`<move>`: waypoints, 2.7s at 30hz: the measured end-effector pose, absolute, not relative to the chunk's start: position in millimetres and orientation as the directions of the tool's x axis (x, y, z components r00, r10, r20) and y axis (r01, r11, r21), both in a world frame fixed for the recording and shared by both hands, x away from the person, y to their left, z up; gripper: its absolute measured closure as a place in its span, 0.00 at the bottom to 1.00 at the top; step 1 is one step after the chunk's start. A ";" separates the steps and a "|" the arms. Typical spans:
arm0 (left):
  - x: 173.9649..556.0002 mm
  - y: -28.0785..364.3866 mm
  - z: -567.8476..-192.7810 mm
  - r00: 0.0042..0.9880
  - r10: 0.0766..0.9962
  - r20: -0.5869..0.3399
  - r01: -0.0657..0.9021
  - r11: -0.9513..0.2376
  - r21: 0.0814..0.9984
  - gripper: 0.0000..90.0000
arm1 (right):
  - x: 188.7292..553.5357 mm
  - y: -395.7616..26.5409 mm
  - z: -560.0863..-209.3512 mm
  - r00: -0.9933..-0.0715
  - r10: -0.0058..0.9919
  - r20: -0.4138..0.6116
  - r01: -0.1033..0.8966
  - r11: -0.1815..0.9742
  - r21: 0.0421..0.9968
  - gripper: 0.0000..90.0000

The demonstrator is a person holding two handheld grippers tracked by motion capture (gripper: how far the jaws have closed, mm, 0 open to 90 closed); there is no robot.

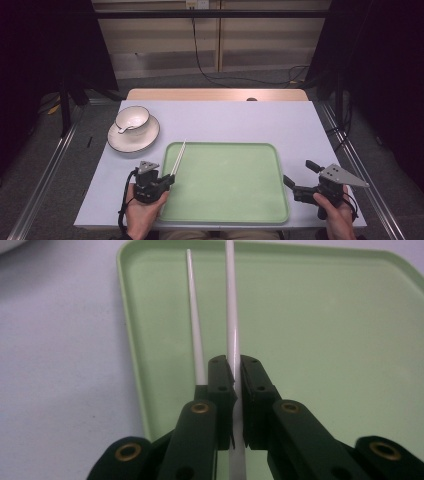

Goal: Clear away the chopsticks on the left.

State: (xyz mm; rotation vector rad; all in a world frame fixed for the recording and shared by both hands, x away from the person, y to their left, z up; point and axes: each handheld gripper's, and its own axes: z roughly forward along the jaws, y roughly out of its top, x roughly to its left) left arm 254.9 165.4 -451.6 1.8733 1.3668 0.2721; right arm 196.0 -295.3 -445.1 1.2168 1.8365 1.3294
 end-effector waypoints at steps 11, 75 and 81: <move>268.8 151.1 -452.9 0.389 0.884 -0.259 0.742 -0.134 0.657 0.95 | 196.1 -295.1 -445.2 -0.429 0.901 0.068 0.347 0.095 0.933 0.06; 275.5 142.8 -460.5 0.484 0.849 -0.212 0.698 -0.227 0.680 0.71 | 196.0 -294.8 -445.4 -0.438 0.896 0.070 0.342 0.094 0.935 0.06; 282.8 142.1 -452.7 0.540 0.814 -0.213 0.659 -0.252 0.709 0.81 | 195.8 -295.1 -445.2 -0.437 0.897 0.069 0.339 0.094 0.936 0.06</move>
